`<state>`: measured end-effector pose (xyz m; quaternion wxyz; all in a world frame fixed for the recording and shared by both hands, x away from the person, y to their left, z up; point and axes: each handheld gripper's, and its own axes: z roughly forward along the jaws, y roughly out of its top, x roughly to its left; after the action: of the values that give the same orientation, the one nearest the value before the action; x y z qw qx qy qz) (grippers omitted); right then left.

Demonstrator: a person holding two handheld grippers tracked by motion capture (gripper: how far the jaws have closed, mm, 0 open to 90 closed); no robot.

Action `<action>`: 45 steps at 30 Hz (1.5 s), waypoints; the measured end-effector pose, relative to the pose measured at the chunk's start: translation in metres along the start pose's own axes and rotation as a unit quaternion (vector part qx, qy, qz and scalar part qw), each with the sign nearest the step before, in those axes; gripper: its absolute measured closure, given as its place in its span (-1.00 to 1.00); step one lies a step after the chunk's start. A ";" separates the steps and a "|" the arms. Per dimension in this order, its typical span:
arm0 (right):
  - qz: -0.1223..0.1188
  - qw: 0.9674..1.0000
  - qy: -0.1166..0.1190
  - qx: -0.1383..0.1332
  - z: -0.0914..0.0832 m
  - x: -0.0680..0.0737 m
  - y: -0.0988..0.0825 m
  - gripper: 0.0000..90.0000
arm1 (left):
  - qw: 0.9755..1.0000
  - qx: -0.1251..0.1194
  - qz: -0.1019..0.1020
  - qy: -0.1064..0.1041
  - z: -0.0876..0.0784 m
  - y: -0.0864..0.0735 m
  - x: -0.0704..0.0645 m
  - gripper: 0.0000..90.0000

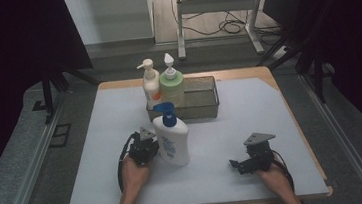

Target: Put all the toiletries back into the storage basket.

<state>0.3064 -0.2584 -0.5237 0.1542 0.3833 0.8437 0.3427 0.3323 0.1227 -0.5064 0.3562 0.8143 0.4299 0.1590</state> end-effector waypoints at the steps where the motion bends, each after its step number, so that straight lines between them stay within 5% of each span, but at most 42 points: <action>1: 0.000 1.000 0.000 0.000 0.000 0.000 0.000 -1.00 | 1.000 0.002 0.004 -0.002 0.000 0.001 -0.002 0.98; 32: -0.001 1.000 0.000 0.000 0.000 0.000 0.000 -1.00 | 0.997 0.005 0.062 -0.047 0.007 0.010 -0.055 0.98; 45: -0.002 1.000 0.000 0.000 0.000 0.000 0.000 -1.00 | 0.997 0.005 0.071 -0.038 0.004 0.009 -0.052 0.98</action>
<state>0.3067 -0.2586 -0.5237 0.1551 0.3816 0.8444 0.3425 0.3096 0.0754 -0.5008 0.3560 0.8500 0.3579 0.1506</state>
